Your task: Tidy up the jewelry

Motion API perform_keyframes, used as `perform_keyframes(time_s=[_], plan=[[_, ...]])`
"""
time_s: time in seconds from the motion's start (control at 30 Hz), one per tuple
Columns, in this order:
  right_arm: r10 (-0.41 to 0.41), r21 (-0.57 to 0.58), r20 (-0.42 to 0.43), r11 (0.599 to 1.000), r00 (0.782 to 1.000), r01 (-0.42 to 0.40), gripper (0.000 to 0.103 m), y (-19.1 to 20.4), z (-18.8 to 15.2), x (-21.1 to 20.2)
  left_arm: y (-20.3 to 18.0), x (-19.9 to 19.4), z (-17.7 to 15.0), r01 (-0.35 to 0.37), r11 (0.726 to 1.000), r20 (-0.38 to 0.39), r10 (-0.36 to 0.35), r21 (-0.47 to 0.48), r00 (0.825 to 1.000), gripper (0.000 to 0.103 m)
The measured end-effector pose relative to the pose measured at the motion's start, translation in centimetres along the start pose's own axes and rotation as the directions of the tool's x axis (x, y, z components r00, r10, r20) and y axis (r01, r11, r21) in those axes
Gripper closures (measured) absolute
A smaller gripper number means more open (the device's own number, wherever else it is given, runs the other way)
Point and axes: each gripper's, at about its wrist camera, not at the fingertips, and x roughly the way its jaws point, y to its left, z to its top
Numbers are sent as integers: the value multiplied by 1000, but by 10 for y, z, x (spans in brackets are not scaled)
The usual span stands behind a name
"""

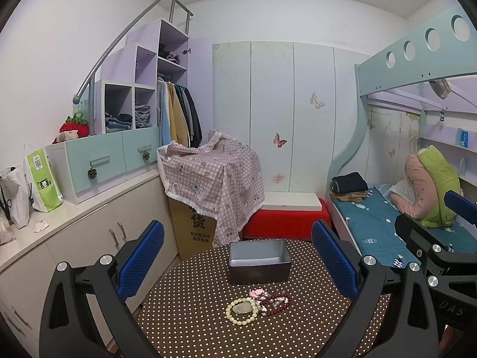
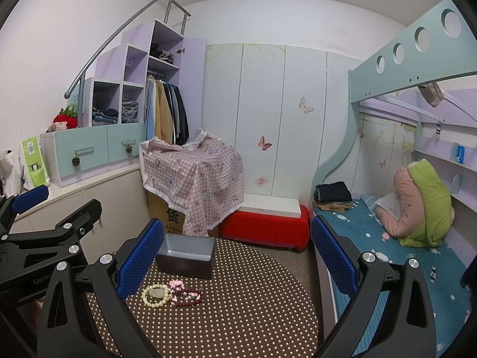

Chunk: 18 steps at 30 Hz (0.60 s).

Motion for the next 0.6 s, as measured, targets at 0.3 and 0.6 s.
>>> perform_keyframes(time_s=[0.3,0.6], plan=[[0,0,-2,1000,1000,0,7,1,0,1,-1,0,0,0,1000,-1,0,1,1000,7],[1,1,-2,1000,1000,-1,7,1,-1,1,-1,0,2,0,1000,-4,0,1,1000,7]])
